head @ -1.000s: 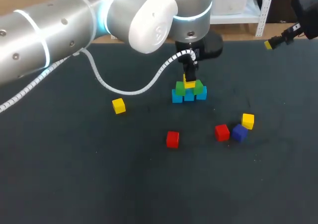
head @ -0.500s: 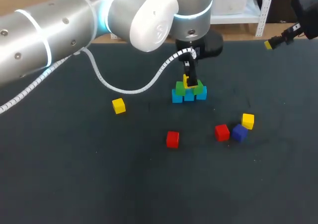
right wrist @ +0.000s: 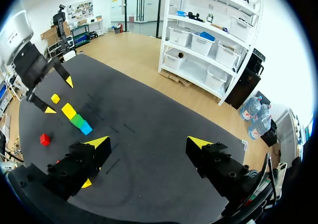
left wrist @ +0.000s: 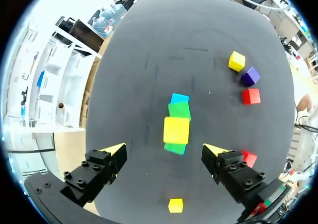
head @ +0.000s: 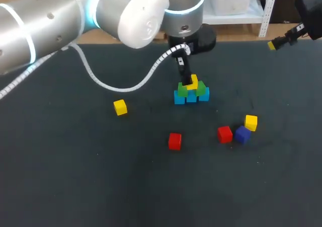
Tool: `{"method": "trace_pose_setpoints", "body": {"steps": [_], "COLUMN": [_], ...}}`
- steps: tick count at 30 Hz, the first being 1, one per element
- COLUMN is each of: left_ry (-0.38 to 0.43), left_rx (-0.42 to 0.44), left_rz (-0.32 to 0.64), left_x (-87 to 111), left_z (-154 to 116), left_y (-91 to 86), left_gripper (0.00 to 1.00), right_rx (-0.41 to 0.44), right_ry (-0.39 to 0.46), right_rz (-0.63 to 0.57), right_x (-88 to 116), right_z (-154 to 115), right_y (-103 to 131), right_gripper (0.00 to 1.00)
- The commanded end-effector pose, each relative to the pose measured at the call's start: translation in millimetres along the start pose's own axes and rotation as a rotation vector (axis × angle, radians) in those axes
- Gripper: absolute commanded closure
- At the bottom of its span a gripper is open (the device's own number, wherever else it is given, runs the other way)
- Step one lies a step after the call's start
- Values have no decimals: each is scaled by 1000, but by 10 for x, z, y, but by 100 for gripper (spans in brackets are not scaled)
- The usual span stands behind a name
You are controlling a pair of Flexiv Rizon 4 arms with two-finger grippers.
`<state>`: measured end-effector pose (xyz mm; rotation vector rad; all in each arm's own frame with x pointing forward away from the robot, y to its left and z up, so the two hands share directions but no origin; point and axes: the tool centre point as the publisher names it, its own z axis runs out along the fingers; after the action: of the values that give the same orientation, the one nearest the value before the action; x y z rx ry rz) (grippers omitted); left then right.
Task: Place the blue cubes, place green cubes on the blue cubes, place the yellow cubes on the green cubes, then place the red cubes on the yellow cubes, and place purple cube on the red cubes.
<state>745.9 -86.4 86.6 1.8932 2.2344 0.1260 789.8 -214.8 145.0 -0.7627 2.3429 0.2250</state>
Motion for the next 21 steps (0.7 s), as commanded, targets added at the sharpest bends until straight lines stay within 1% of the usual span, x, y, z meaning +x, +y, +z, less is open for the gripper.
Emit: {"method": "trace_pose_setpoints", "body": {"steps": [1, 3, 6, 9, 12, 14, 17, 18, 21], "left_ry": [-53, -49, -55, -50, -50, -43, -49, -55, -63], "left_rx": [-16, -43, -31, -34, -25, -41, -41, -48, -52], "left_rz": [2, 12, -11, -55, -127, -162, -274, -333, -467], "left_x": [249, 340, 514, 732, 943, 1068, 1253, 1316, 1490], "left_z": [-153, -188, -254, -314, -357, -375, -406, -415, -417], "left_y": [-98, -113, -118, -106, -84, -88, -90, -86, -91], "left_gripper": [0, 0, 0, 0, 0, 0, 0, 0, 0], "right_rx": [3, 3, 3, 3, 3, 3, 3, 3, 3], "right_ry": [0, 0, 0, 0, 0, 0, 0, 0, 0], "right_rz": [1, 1, 1, 1, 1, 1, 1, 1, 1], "right_x": [1, 1, 1, 1, 1, 1, 1, 1, 1], "right_z": [-5, -5, -5, -5, -5, -5, -5, -5, -5], "right_y": [6, 6, 6, 6, 6, 6, 6, 6, 6], "right_gripper": [0, 0, 0, 0, 0, 0, 0, 0, 0]}}
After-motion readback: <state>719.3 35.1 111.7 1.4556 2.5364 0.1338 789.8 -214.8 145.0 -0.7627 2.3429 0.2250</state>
